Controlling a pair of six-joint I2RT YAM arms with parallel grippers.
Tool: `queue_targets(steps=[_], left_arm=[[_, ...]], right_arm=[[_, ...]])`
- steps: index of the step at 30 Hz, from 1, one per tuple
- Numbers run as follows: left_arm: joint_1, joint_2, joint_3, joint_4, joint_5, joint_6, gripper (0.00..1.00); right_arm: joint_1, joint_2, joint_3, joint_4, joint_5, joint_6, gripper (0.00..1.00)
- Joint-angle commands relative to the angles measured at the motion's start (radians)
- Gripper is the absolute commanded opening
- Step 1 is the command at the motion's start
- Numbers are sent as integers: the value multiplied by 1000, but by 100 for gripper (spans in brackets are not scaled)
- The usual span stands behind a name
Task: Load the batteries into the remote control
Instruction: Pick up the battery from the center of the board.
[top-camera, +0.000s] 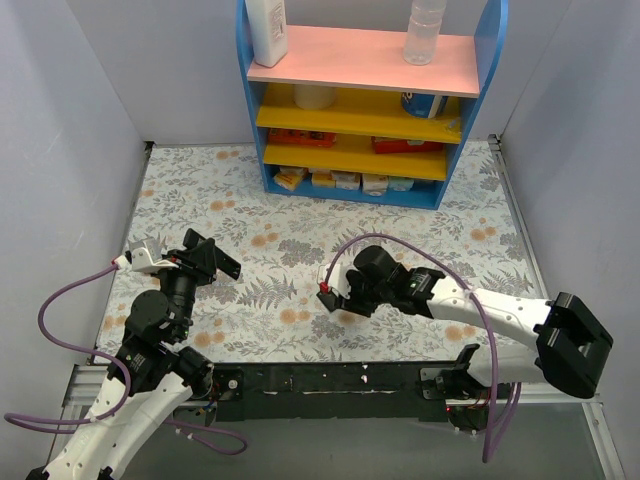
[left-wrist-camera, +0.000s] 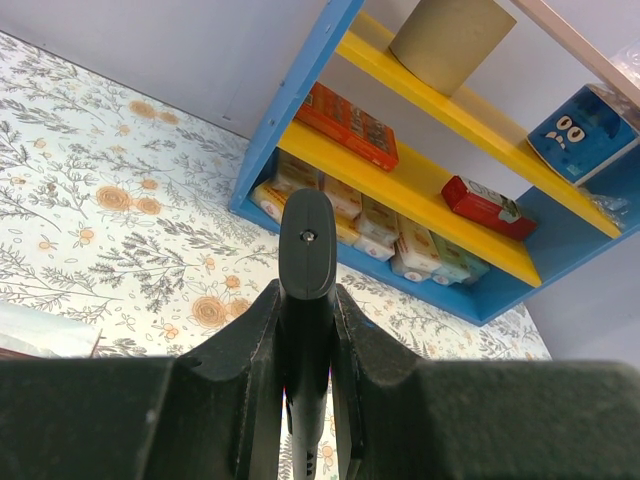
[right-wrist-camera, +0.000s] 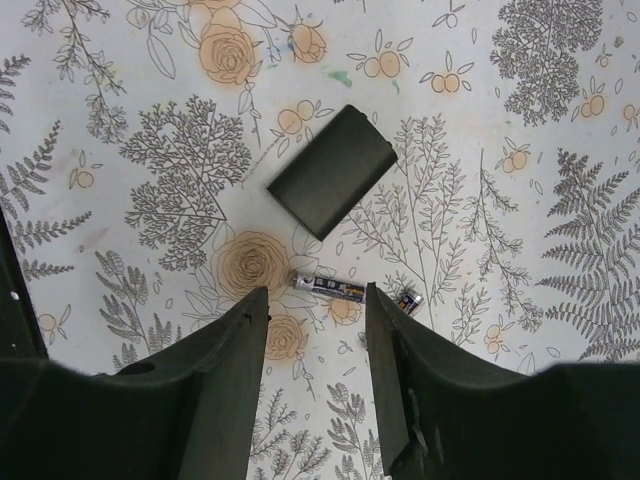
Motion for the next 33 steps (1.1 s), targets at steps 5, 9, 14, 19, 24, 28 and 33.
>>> queue_targets(steps=[5, 9, 14, 19, 24, 28, 33], left_arm=[[3, -24, -6, 10, 31, 21, 0], [4, -33, -9, 8, 51, 24, 0], [4, -33, -8, 7, 64, 26, 0], [4, -27, -6, 8, 72, 27, 0], [4, -23, -6, 11, 80, 31, 0], [4, -17, -5, 11, 83, 35, 0], [6, -14, -5, 13, 84, 35, 0]], right_arm=[[-117, 71, 20, -50, -156, -155, 48], [-130, 159, 54, -105, -145, -174, 51], [-134, 219, 78, -119, -139, -187, 52], [-134, 208, 95, -142, -126, -192, 52], [-134, 194, 101, -134, -165, -201, 52], [-136, 229, 120, -136, -166, -220, 51], [-145, 286, 163, -168, -197, -240, 49]])
